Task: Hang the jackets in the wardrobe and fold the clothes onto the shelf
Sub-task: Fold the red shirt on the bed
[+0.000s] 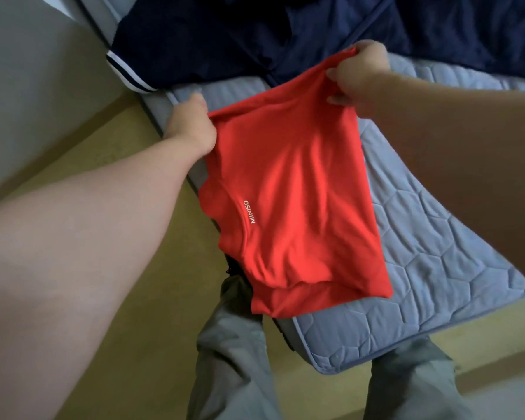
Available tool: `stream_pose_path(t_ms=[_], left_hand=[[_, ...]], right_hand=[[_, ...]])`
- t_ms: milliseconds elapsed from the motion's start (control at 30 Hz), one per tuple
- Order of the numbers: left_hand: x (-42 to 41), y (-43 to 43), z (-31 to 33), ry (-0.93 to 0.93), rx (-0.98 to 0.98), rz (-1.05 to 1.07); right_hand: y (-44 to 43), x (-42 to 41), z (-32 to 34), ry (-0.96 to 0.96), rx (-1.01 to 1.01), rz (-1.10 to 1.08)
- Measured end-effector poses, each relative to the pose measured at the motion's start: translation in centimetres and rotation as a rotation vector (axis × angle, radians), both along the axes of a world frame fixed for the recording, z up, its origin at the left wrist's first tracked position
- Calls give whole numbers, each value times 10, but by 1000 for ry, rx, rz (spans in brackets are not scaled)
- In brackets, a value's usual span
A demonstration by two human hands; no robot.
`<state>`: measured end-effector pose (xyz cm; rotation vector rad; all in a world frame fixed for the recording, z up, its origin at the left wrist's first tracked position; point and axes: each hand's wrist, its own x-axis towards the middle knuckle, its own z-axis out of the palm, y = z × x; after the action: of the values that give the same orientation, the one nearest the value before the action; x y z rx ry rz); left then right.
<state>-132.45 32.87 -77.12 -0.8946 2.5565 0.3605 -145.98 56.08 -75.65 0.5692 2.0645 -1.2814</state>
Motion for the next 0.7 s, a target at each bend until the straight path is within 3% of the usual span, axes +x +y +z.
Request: stream_pose_path(t_ms=[167, 433, 600, 700], left_hand=[[-36, 3, 22, 272, -59, 48], [-30, 26, 50, 420, 2, 104], [92, 83, 72, 626, 125, 2], [176, 120, 67, 547, 209, -28]], right_hand=[[5, -16, 9, 151, -34, -89], [37, 1, 42, 431, -27, -108], [107, 114, 57, 672, 116, 180], [150, 191, 51, 639, 197, 471]])
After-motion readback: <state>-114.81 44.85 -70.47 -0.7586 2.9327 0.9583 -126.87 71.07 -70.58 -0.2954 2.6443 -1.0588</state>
